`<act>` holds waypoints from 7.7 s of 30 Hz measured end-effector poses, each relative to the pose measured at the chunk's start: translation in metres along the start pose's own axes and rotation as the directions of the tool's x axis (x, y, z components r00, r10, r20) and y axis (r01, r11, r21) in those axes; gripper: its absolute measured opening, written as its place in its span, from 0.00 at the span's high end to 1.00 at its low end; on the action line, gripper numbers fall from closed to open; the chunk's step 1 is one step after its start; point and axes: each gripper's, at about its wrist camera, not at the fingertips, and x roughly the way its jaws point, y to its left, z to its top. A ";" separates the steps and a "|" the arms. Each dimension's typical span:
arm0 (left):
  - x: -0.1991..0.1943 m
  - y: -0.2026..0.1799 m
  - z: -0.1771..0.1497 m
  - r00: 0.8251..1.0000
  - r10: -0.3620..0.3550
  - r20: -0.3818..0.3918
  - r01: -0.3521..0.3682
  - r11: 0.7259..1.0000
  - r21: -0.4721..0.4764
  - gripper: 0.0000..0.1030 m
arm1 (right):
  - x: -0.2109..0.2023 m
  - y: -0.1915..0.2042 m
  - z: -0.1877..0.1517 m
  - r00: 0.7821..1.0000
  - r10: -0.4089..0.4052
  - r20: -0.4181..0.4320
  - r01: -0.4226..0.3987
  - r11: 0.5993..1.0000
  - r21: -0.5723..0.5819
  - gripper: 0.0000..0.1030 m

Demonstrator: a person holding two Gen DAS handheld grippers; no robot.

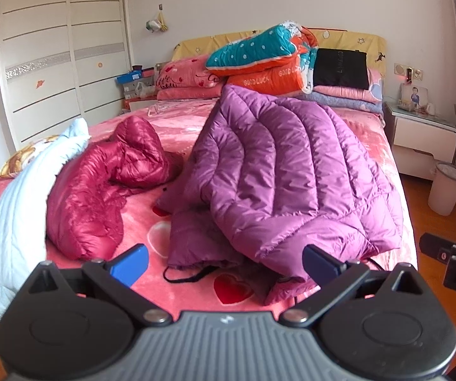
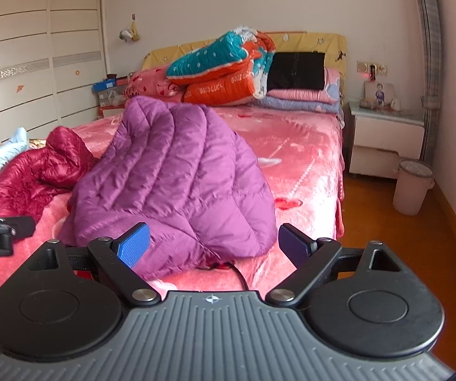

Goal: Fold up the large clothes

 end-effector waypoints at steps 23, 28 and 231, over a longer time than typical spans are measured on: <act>0.088 -0.018 -0.030 0.963 -0.269 -0.020 0.256 0.936 -0.240 0.01 | 0.092 -0.064 -0.017 0.989 0.016 -0.150 0.002 0.993 0.119 0.00; 0.109 -0.032 -0.024 0.962 -0.270 -0.041 0.251 0.933 -0.259 0.05 | 0.100 -0.069 -0.017 0.985 0.026 -0.168 -0.002 0.990 0.144 0.00; 0.126 -0.103 0.027 0.947 -0.247 0.207 -0.055 0.507 0.860 0.72 | 0.164 -0.239 -0.028 0.992 0.120 -0.035 -0.052 0.652 0.757 0.10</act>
